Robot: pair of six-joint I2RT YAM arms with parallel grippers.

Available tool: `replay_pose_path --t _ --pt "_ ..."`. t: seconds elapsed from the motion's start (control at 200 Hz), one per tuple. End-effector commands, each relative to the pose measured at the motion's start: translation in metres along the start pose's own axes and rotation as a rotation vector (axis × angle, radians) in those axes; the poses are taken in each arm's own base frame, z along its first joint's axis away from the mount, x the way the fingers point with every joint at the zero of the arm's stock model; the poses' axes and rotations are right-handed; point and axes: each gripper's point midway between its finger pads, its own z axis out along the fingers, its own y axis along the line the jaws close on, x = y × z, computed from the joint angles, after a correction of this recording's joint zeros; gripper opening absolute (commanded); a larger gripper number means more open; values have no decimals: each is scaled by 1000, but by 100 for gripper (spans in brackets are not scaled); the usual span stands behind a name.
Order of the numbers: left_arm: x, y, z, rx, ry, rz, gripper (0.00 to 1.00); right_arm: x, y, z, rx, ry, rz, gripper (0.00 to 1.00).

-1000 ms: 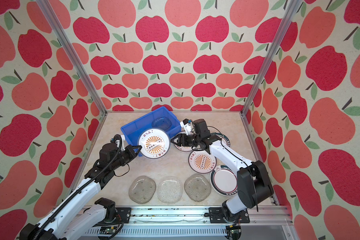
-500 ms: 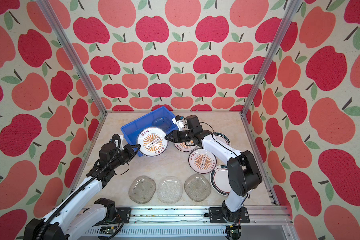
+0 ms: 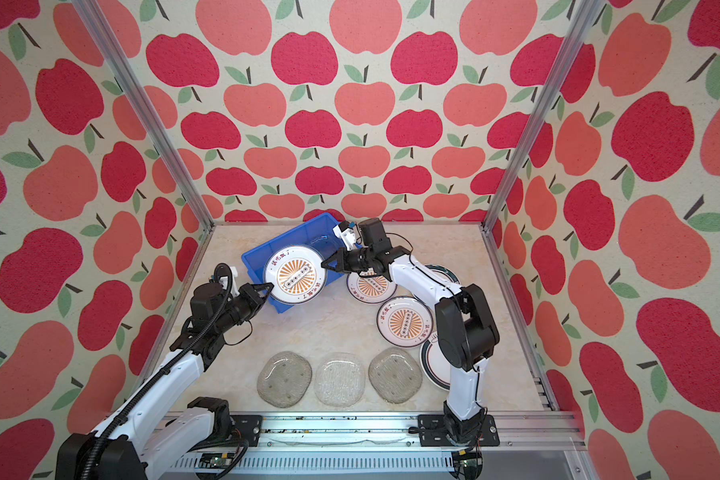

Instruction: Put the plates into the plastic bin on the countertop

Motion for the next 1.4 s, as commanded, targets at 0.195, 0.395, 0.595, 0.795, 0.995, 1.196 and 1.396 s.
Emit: replay_pose_path --t 0.195,0.395,0.595,0.795,0.995,1.196,1.396 --pt "-35 20 -26 -104 -116 -46 99 -61 -3 28 -17 -40 27 0" --pt "-44 26 -51 -124 -184 -36 99 -77 -41 45 89 -35 55 0" --pt "-41 26 -55 -133 -167 -16 99 -74 -71 67 137 7 78 0" --pt "-40 26 -55 -143 -153 -1 99 -65 -90 86 186 43 59 0" --pt "-38 29 -55 -159 -141 4 99 -58 -102 103 211 72 41 0" --pt "-36 33 -56 -174 -136 0 99 -55 -102 117 203 71 39 0" --pt "-34 39 -55 -195 -125 3 99 -54 -101 125 206 64 27 0"
